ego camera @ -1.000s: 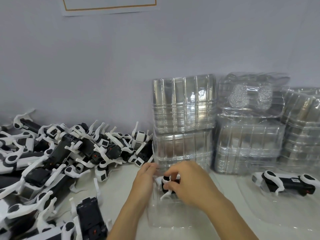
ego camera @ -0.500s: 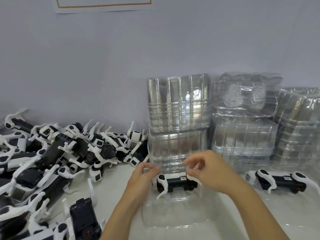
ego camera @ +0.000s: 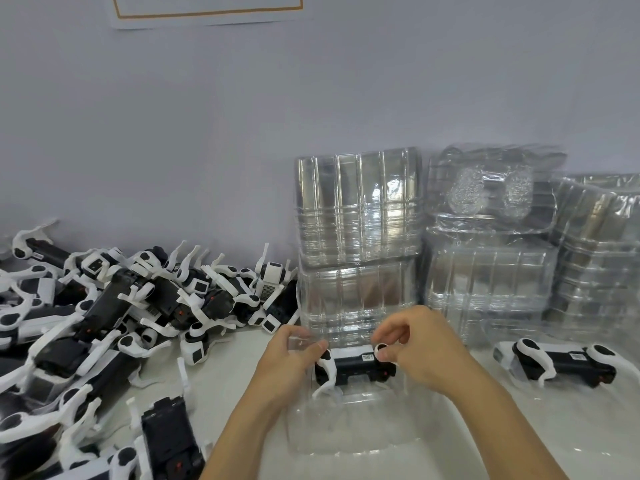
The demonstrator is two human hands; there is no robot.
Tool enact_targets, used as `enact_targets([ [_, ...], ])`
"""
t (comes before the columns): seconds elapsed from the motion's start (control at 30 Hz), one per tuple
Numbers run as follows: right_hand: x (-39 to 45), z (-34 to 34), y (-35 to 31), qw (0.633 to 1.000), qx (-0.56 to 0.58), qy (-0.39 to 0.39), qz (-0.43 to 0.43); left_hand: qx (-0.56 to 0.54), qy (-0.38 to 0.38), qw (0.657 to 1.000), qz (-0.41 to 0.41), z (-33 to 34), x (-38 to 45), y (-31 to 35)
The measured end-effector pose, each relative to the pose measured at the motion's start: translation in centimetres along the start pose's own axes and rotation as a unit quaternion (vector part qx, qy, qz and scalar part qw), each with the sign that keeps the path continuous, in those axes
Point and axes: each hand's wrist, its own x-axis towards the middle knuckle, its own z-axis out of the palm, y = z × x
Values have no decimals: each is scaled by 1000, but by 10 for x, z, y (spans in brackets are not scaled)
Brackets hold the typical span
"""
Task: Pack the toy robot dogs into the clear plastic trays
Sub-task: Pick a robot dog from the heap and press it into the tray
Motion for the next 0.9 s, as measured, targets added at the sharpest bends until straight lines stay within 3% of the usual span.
enact_targets([
  [0.27,-3,3,-5,997,-67,-32,-38,11,21,1000,-7,2,0,3],
  [0.37,-2,8,-4,996,-71,-20,-43,102,36,992,69,-1,2,4],
  [0.47,-1,9,-2,997,-66,-7,-47,224,58,947,223,-1,0,11],
  [0.57,-1,11,-2,995,-77,-9,-57,310,13,902,301,5,-2,18],
  [0.73,1,14,-2,994,-91,-5,-51,423,-35,855,299,19,-6,13],
  [0.9,3,14,2,994,-95,-13,-60,460,-43,835,298,22,-6,10],
])
